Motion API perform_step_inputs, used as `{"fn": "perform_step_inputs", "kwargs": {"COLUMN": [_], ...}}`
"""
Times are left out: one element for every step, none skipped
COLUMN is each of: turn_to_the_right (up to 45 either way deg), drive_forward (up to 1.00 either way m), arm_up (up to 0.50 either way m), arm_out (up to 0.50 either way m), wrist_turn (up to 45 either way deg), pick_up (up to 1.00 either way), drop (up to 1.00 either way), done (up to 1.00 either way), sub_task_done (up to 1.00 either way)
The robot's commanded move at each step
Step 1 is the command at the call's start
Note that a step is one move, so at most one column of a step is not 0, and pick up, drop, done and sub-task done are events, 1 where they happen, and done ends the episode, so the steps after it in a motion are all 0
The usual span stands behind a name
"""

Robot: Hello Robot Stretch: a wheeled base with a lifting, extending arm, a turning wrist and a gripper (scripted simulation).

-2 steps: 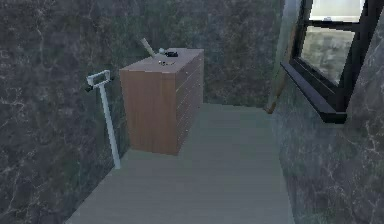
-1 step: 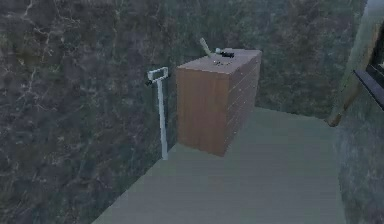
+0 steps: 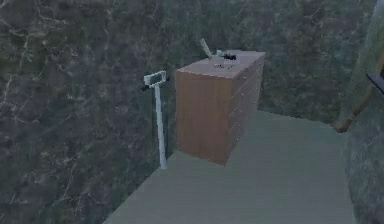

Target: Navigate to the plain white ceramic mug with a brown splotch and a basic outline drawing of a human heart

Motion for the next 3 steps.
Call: {"fn": "perform_step_inputs", "kwargs": {"turn_to_the_right": [24.0,0.0,0.0], "drive_forward": [0.0,1.0,1.0], "arm_up": [0.0,0.0,0.0], "arm_out": [0.0,0.0,0.0], "wrist_turn": [0.0,0.0,0.0], "pick_up": [0.0,0.0,0.0], "drop": [0.0,0.0,0.0], "done": [0.0,0.0,0.0], "sub_task_done": [0.0,0.0,0.0]}}
